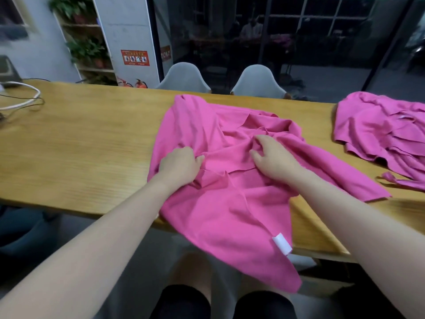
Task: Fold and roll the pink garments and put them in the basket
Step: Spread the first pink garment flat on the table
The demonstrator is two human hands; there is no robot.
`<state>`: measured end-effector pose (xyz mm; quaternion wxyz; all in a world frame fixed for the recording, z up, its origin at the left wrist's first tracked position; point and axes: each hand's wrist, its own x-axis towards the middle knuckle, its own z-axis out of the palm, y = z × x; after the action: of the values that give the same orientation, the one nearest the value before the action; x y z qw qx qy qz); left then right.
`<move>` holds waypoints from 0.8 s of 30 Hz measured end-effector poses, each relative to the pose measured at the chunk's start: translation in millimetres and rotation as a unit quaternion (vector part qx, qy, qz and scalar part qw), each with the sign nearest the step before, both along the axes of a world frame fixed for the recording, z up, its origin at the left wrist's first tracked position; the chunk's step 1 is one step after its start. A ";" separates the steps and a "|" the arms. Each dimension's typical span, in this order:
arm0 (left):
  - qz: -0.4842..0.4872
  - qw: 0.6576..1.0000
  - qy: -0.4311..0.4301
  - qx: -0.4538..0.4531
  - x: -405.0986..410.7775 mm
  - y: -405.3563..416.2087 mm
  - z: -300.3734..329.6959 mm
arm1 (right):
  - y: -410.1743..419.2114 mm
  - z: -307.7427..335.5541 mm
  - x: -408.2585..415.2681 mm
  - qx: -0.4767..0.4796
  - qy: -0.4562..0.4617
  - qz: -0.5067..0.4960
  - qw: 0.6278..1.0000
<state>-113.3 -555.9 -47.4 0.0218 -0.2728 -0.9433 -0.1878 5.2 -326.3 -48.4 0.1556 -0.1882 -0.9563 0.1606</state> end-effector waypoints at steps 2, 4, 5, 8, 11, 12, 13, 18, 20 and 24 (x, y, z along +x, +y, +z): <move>-0.011 0.999 -0.020 0.041 -7.5 -4.3 -0.1 | -25.4 -5.9 -5.5 -0.008 0.021 0.001 1.000; -0.012 0.998 -0.025 0.062 -20.2 -21.2 1.6 | -40.9 -15.8 -8.2 -0.020 0.047 -0.005 0.999; -0.008 0.998 -0.024 0.063 -29.5 -35.7 2.8 | -44.4 -20.8 -9.2 -0.033 0.063 -0.006 0.997; 0.008 0.997 -0.040 0.071 -61.7 -93.5 6.6 | -47.4 -29.3 -9.6 -0.086 0.094 0.004 0.992; 0.035 0.998 -0.041 0.043 -85.3 -151.3 1.6 | -42.3 -29.8 -9.6 -0.074 0.098 0.014 0.992; 0.039 0.998 -0.042 0.027 -92.5 -168.6 -3.3 | -41.5 -31.0 -10.7 -0.053 0.089 0.021 0.994; 0.037 0.998 -0.044 0.008 -98.0 -182.5 -7.7 | -41.3 -31.8 -11.5 -0.029 0.077 0.027 0.996; 0.085 0.989 0.066 -0.098 -103.4 -200.2 -5.8 | -43.5 -36.5 -13.3 0.031 0.042 0.025 0.998; 0.069 0.978 0.171 -0.099 -98.6 -178.5 1.4 | -46.0 -35.6 -13.9 0.039 0.039 0.014 0.998; -0.146 0.976 0.159 -0.019 -82.4 -102.6 6.5 | -46.4 -36.9 -11.9 0.030 0.037 -0.003 0.999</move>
<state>-195.7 -658.5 -40.9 0.1391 -0.4341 -0.8813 -0.1251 -6.7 -372.7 -85.2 0.1966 -0.1803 -0.9538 0.1383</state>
